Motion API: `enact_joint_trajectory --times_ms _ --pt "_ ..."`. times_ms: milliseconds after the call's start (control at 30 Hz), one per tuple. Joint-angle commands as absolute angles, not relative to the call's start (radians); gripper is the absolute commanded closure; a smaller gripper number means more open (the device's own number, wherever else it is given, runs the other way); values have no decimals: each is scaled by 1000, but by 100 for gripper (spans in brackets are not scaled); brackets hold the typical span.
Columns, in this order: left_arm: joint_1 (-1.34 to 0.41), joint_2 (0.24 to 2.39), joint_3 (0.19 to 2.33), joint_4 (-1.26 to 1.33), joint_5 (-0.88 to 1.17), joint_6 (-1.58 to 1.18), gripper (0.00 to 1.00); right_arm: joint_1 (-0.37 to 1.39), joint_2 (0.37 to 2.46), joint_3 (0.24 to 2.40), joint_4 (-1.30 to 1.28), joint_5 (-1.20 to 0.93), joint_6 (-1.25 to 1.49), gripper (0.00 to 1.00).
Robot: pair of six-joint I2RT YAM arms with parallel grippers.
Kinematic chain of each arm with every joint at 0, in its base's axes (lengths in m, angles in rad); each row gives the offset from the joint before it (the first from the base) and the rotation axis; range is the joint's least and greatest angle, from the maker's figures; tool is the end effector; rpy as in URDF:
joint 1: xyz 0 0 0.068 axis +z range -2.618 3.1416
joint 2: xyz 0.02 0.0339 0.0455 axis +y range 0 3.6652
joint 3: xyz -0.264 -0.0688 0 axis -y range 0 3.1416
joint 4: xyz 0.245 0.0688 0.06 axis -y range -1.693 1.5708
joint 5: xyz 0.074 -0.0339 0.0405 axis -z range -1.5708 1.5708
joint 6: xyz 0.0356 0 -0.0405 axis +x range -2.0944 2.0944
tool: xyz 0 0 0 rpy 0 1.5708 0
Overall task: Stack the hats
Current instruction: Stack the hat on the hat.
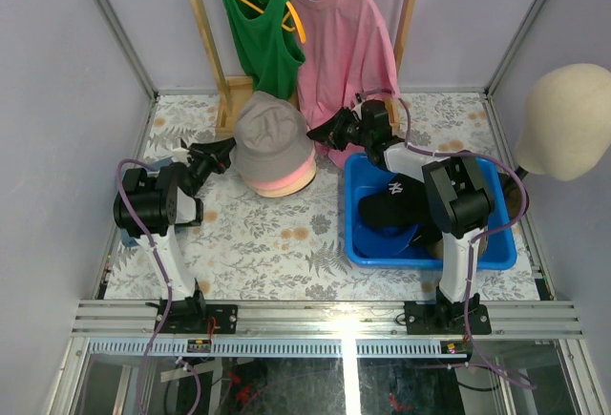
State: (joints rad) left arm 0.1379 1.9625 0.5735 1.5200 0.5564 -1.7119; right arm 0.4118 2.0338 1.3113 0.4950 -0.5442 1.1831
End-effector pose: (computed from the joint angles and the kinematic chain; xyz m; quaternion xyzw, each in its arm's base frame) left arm 0.3269 0.0264 0.1410 -0.3820 0.5465 -0.6399 0.3822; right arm 0.4170 0.2023 0.2091 0.1287 0.7615 0.5759 0.2681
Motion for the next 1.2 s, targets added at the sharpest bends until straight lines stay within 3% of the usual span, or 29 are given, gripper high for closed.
enact_joint_trajectory --times_ms 0,100,467,1167 --pt "130 1976 558 1594 586 -1680 85 420 2022 1312 583 -577 1222 88" --pt "130 1976 550 1592 582 -1676 88 419 2023 1308 575 -574 1214 100" --pt "130 1921 502 1399 570 -1576 100 408 2044 1316 383 -534 1048 100" --pt "128 1852 463 1085 570 -1401 100 397 2067 1321 287 -507 942 100"
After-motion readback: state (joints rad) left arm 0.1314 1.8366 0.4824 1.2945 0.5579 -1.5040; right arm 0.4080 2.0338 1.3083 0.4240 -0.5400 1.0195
